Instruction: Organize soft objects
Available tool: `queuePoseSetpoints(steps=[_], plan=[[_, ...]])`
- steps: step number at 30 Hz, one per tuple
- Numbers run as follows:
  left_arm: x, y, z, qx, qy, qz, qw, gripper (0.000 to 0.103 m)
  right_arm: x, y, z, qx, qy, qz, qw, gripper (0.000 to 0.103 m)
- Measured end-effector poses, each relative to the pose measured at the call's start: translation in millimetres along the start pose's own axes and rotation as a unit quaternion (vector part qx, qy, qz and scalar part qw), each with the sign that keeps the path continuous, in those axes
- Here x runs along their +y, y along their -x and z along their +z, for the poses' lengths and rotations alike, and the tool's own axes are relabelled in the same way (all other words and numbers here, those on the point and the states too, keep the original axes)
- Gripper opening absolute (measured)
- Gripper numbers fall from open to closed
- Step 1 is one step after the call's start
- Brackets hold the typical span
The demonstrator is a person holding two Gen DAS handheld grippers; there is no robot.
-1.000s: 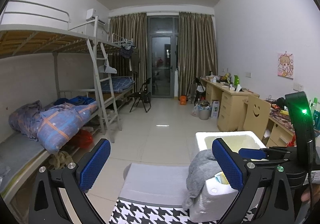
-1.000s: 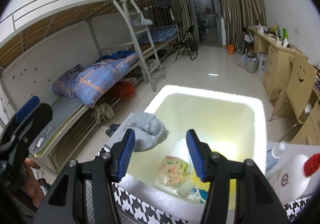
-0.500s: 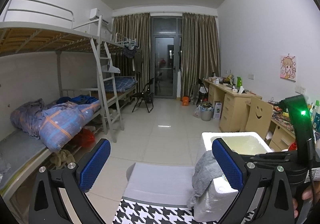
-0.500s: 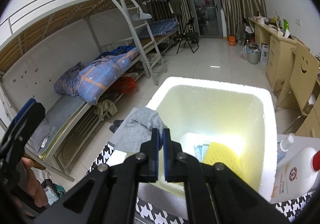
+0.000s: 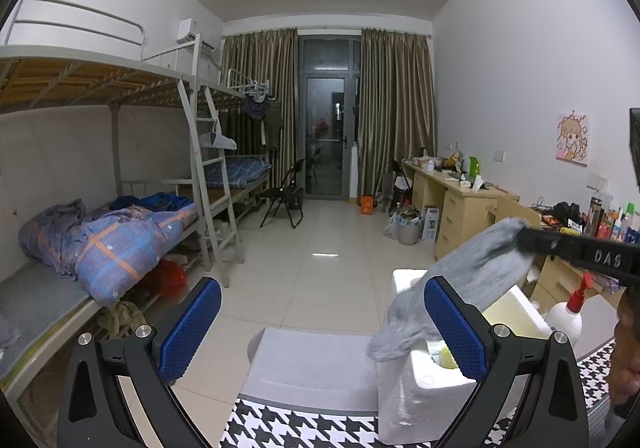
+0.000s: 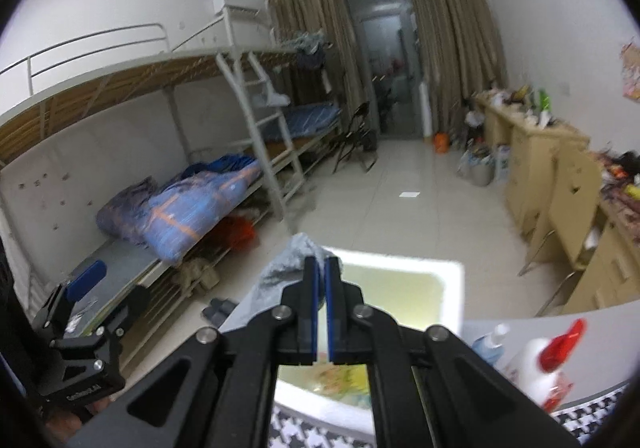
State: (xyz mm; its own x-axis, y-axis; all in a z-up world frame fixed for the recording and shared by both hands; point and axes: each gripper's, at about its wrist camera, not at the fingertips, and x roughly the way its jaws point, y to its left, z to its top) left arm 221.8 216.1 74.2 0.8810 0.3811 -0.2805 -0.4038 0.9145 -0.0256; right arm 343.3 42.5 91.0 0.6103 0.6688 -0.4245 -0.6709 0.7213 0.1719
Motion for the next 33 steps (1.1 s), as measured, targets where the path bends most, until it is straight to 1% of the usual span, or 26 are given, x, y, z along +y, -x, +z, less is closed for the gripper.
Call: queuePoseSetpoints(steps=[1, 3, 10, 13, 16, 18, 20, 22, 24, 25, 28, 29, 30, 31, 32, 33], plan=[[0, 1, 1, -0.001, 0.000, -0.001, 1.0000, 0.102, -1, 3, 1, -0.007, 0.001, -0.009, 1.000, 0.005], [-2, 2, 0, 0.000, -0.001, -0.004, 1.0000, 0.102, -4, 3, 3, -0.010, -0.006, -0.008, 1.000, 0.005], [-6, 6, -2, 0.002, -0.008, -0.005, 0.9999, 0.102, -8, 2, 4, -0.025, -0.011, -0.036, 0.999, 0.005], [-7, 7, 0, 0.002, -0.009, -0.006, 0.9999, 0.102, -10, 6, 4, -0.034, -0.016, -0.057, 0.998, 0.005], [-8, 6, 2, 0.000, -0.010, -0.005, 0.9999, 0.102, -11, 2, 5, -0.025, -0.018, -0.053, 0.998, 0.005], [-8, 6, 2, 0.000, -0.008, -0.009, 0.9999, 0.102, -12, 2, 4, -0.028, -0.022, -0.055, 0.998, 0.005], [-7, 8, 1, -0.001, -0.008, -0.008, 0.9999, 0.102, -14, 1, 1, -0.016, -0.015, -0.051, 0.998, 0.005], [-6, 10, 1, -0.002, -0.009, -0.008, 0.9999, 0.102, -16, 1, 2, -0.017, -0.015, -0.057, 0.998, 0.005], [-6, 11, 0, -0.001, -0.008, -0.009, 0.9999, 0.102, -14, -5, 1, 0.001, -0.008, -0.046, 0.999, 0.005], [-6, 12, 1, -0.002, -0.007, -0.008, 0.9999, 0.102, -11, -10, -1, 0.012, -0.003, -0.047, 0.999, 0.005], [-5, 13, 1, -0.002, -0.007, -0.008, 0.9999, 0.102, -5, -19, -7, 0.025, 0.014, -0.055, 0.998, 0.006], [-5, 13, 1, -0.001, -0.007, -0.009, 0.9999, 0.102, -4, -22, -9, 0.035, 0.015, -0.055, 0.998, 0.007], [-5, 14, 2, -0.002, -0.007, -0.008, 0.9999, 0.102, -4, -25, -10, 0.044, 0.015, -0.054, 0.997, 0.014], [-5, 13, 2, -0.002, -0.008, -0.008, 0.9999, 0.102, -4, -28, -11, 0.058, 0.017, -0.052, 0.997, 0.034], [-5, 14, 2, -0.002, -0.008, -0.008, 0.9999, 0.102, -2, -32, -12, 0.075, 0.023, -0.049, 0.996, 0.047], [-5, 15, 2, -0.002, -0.007, -0.009, 0.9999, 0.102, -1, -34, -12, 0.080, 0.027, -0.049, 0.995, 0.068]])
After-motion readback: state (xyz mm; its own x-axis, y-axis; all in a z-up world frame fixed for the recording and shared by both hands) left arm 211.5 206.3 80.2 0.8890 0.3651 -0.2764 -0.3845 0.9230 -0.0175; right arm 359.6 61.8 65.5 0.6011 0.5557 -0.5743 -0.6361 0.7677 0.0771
